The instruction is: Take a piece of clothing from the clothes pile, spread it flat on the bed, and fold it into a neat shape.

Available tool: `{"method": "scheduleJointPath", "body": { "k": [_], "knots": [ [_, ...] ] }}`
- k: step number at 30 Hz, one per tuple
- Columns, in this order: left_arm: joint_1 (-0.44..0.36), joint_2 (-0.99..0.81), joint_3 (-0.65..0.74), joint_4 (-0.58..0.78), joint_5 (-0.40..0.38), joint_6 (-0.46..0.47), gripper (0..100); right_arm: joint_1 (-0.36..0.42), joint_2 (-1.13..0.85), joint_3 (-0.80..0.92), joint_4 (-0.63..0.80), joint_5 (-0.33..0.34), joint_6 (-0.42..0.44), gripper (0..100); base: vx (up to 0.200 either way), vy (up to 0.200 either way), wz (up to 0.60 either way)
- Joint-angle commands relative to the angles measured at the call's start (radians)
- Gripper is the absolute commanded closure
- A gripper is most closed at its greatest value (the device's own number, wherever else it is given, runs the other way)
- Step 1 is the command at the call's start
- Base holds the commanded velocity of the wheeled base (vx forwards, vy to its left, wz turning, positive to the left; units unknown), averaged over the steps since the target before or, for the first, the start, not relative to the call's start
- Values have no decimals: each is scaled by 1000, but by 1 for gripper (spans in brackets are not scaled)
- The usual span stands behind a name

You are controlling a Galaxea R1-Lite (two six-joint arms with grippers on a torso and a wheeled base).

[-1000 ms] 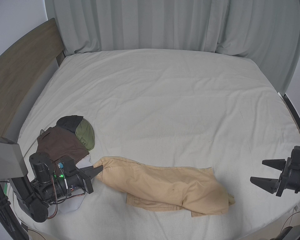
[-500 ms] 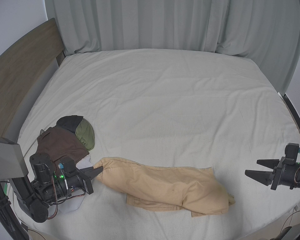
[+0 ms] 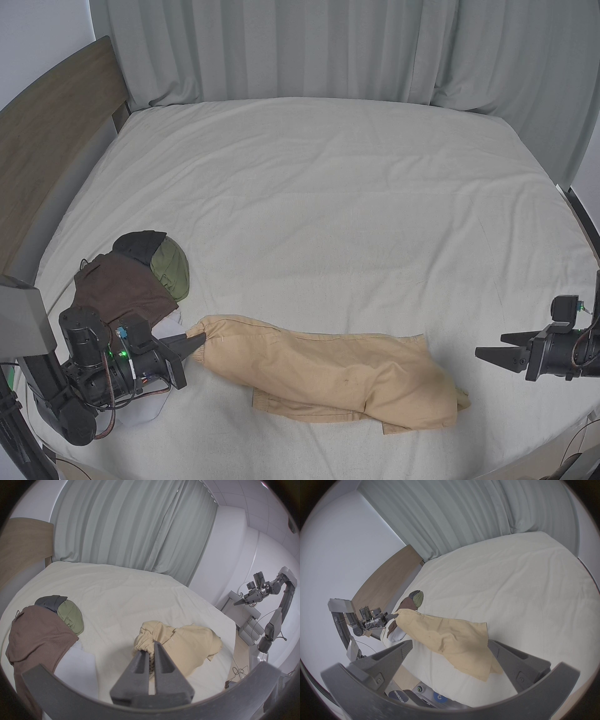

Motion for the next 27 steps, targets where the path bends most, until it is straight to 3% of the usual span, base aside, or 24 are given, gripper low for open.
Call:
{"method": "scheduleJointPath", "body": {
  "k": [1, 27],
  "knots": [
    [0, 2, 1, -2, 0, 0, 100, -5, 29, 0, 1, 0, 5, 0, 0, 0, 0],
    [2, 3, 5, -2, 0, 0, 100, -143, 325, 19, -27, 99, 13, 0, 0, 0, 0]
  ]
}}
